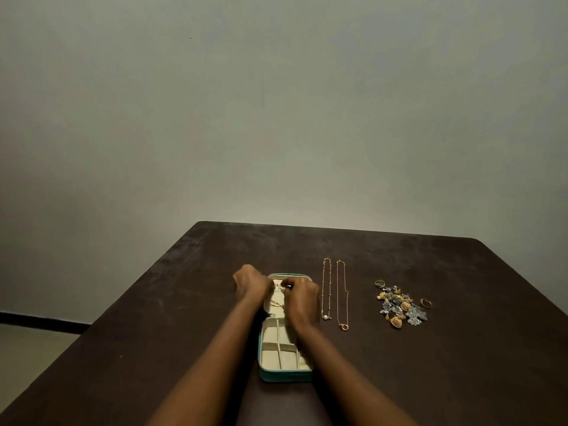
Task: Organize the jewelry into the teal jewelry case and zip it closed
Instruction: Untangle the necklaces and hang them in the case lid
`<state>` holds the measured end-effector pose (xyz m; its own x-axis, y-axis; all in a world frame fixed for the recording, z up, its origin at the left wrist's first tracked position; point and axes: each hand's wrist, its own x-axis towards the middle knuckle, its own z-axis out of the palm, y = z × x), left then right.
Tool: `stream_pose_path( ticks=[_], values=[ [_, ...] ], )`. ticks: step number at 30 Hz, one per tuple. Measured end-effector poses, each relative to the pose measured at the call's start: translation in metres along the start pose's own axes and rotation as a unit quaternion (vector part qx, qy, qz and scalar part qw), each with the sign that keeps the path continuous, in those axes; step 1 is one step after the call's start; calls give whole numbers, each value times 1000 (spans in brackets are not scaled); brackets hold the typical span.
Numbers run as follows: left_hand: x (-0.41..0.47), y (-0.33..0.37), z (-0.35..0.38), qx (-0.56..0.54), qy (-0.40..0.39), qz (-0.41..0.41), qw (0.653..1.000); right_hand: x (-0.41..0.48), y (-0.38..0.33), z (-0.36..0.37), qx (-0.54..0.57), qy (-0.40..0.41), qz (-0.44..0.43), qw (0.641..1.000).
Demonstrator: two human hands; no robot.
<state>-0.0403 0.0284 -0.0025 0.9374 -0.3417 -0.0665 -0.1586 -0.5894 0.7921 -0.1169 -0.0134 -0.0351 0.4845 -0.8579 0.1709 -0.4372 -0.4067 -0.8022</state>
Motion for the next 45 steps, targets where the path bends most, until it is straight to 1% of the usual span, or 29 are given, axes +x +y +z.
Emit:
stream_pose_path(
  ticks=[2,3,6,9,13,21,24,28,32,35,40,43,45],
  values=[
    [2,4,1,7,-13,-7,1000,0,0,1,9,-15,29,999],
    [2,6,2,9,-15,-7,1000,0,0,0,-4,-20,35,999],
    [2,8,4,19,-21,-17,999,-2,-2,-4,-64,-31,27,997],
    [2,5,2,31,-35,-38,998,1,-2,-1,-102,-36,36,993],
    [6,4,-2,33,-61,-65,995,5,-2,2,-113,-35,43,992],
    [2,-5,-12,51,-73,-70,994,1,-4,-5,-44,-22,40,998],
    [-6,-5,-18,60,-71,-62,994,0,-7,-8,-24,-16,20,999],
    [-8,-3,-25,26,-110,-63,992,-6,-8,-9,-13,-2,0,1000],
    [-15,-4,-32,38,-114,-51,991,-12,-10,-13,12,7,-21,1000],
    [-15,-7,-33,50,-113,-51,991,-13,-11,-18,20,-9,-24,999],
    [-15,-13,-29,88,-80,-25,993,-11,-9,-27,31,-65,-44,996],
    [-20,-17,-22,104,-111,-24,988,-8,-8,-35,21,-91,-43,995],
    [-22,-19,-19,77,-143,-26,986,-5,-8,-38,25,-82,-33,996]
  ],
)
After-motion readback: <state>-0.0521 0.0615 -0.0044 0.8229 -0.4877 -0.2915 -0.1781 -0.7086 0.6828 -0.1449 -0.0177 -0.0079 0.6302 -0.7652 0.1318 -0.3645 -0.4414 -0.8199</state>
